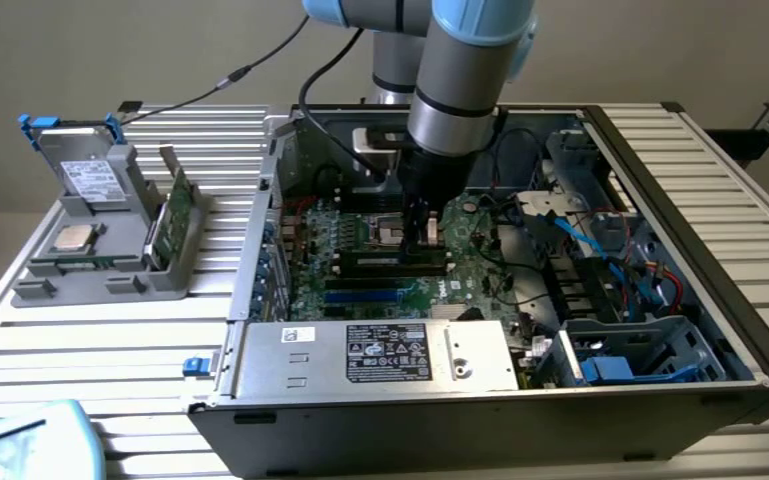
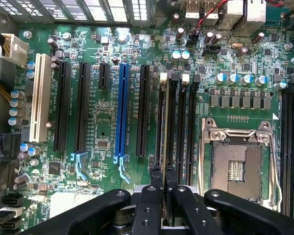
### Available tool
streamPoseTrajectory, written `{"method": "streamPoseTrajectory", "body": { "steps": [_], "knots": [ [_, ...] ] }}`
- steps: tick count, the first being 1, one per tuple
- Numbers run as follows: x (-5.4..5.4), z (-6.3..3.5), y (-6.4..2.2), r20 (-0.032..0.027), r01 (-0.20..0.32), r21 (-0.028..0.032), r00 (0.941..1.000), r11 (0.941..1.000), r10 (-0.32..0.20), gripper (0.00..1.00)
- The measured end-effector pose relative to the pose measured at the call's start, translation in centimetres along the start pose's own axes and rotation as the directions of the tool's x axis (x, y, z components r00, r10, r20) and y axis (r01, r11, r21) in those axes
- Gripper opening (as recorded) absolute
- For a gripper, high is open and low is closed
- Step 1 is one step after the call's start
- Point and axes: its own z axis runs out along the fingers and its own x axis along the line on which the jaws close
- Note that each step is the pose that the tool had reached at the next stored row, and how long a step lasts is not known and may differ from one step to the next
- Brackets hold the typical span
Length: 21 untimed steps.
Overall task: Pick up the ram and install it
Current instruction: 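Insert the ram into the slot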
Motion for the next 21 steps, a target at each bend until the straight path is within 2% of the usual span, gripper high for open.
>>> {"method": "streamPoseTrajectory", "body": {
  "steps": [21],
  "knots": [
    [0.05,0.04,-0.05,0.0001,0.0,0.0001,1.0,1.0,0.0,0.14]
  ]
}}
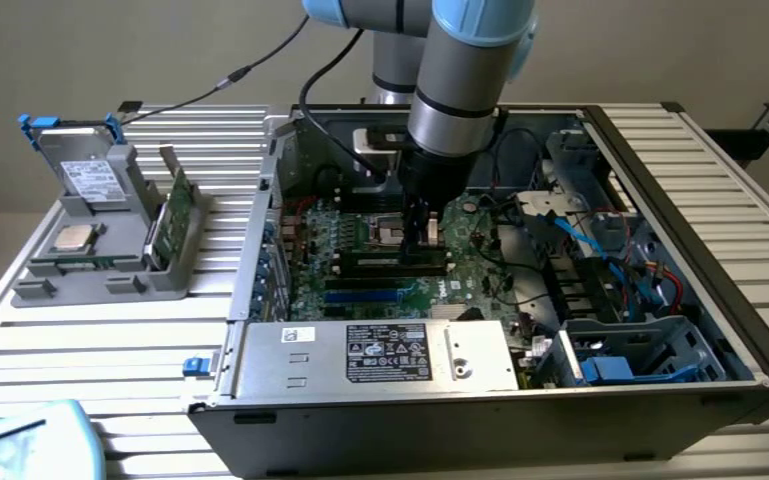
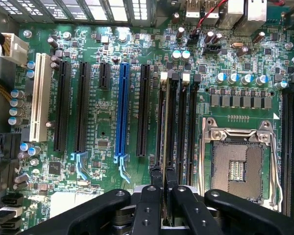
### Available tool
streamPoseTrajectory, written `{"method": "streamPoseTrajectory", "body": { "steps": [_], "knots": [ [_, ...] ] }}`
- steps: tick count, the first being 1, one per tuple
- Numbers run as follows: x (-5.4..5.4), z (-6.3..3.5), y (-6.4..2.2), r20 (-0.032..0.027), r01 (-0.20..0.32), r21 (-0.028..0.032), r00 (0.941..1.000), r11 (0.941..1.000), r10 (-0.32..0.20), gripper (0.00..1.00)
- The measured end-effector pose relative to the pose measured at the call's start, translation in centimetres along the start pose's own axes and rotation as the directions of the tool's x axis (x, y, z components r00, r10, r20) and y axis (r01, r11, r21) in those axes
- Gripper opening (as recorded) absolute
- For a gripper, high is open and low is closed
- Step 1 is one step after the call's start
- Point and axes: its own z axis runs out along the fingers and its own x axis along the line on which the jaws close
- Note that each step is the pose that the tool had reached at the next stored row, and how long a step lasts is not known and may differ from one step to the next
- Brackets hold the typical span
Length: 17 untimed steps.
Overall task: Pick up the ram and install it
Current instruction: 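Insert the ram into the slot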
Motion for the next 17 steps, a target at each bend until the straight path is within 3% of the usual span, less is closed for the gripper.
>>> {"method": "streamPoseTrajectory", "body": {
  "steps": [17],
  "knots": [
    [0.0,-0.05,0.0,-0.0056,-0.003,-0.0012,1.0,1.0,0.003,0.14]
  ]
}}
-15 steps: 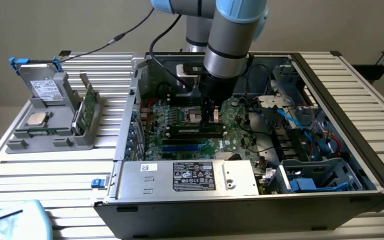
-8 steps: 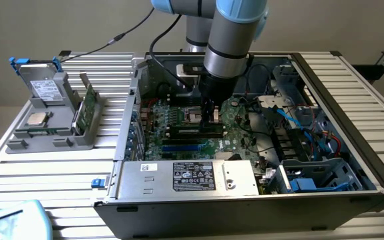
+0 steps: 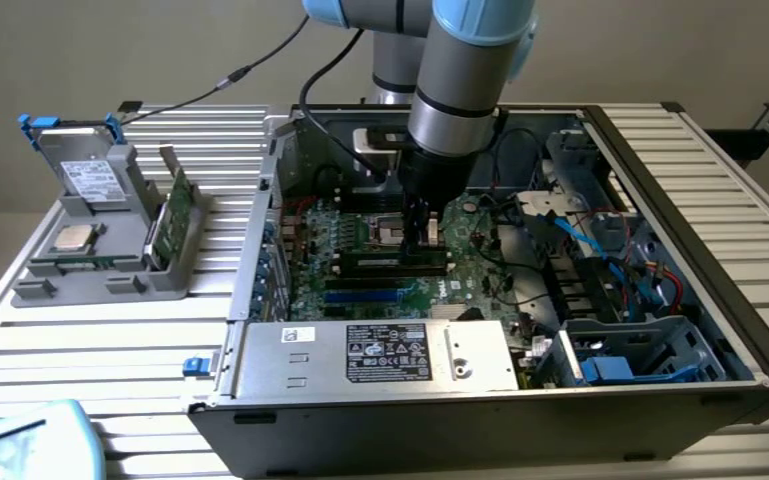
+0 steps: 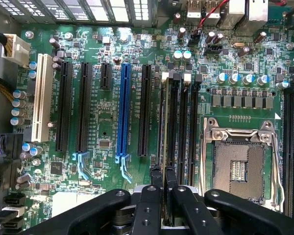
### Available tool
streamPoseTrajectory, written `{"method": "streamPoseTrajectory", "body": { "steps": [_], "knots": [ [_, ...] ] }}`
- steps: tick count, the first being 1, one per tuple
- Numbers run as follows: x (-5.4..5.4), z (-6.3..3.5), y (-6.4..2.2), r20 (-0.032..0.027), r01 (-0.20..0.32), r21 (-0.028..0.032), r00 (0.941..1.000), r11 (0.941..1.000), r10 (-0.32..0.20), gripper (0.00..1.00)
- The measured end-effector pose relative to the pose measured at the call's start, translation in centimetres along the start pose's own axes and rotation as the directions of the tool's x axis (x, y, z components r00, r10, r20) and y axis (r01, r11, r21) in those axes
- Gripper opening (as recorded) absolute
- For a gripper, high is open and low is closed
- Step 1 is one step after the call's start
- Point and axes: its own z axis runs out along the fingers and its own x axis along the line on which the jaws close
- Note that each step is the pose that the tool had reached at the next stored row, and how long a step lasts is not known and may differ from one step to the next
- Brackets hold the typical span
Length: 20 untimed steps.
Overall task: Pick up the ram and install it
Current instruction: 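Insert the ram into the slot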
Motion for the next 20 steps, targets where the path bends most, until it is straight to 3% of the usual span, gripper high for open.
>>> {"method": "streamPoseTrajectory", "body": {
  "steps": [20],
  "knots": [
    [0.0,0.19,-0.06,0.0014,-0.01,-0.0001,0.9999,0.9999,0.01,0.14]
  ]
}}
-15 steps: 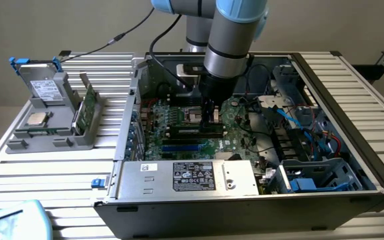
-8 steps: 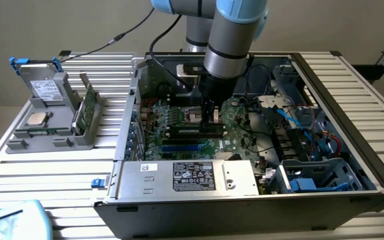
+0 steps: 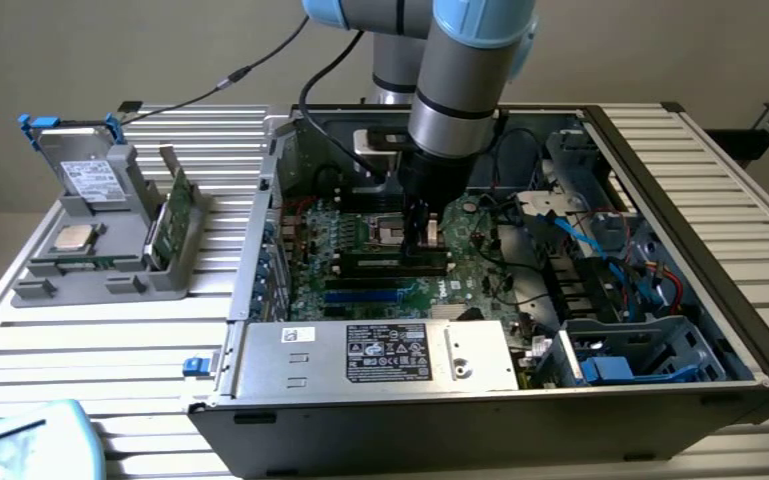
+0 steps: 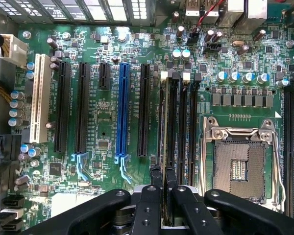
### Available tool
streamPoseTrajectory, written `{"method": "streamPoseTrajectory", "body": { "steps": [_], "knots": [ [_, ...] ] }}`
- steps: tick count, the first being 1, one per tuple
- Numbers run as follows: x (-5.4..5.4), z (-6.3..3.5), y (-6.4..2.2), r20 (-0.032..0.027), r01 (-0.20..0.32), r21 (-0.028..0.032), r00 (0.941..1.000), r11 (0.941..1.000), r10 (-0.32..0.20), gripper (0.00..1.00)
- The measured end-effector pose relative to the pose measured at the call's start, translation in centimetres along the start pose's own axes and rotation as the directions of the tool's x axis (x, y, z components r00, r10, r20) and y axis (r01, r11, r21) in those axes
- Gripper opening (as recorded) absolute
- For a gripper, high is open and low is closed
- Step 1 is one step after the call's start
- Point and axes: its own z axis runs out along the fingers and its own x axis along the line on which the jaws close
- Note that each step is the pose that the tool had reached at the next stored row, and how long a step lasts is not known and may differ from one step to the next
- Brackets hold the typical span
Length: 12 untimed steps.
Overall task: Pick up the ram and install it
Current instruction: 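Insert the ram into the slot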
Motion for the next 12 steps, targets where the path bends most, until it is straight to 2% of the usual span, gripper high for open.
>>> {"method": "streamPoseTrajectory", "body": {
  "steps": [12],
  "knots": [
    [0.0,0.2,-0.03,0.0005,-0.005,-0.0002,1.0,1.0,0.005,0.14]
  ]
}}
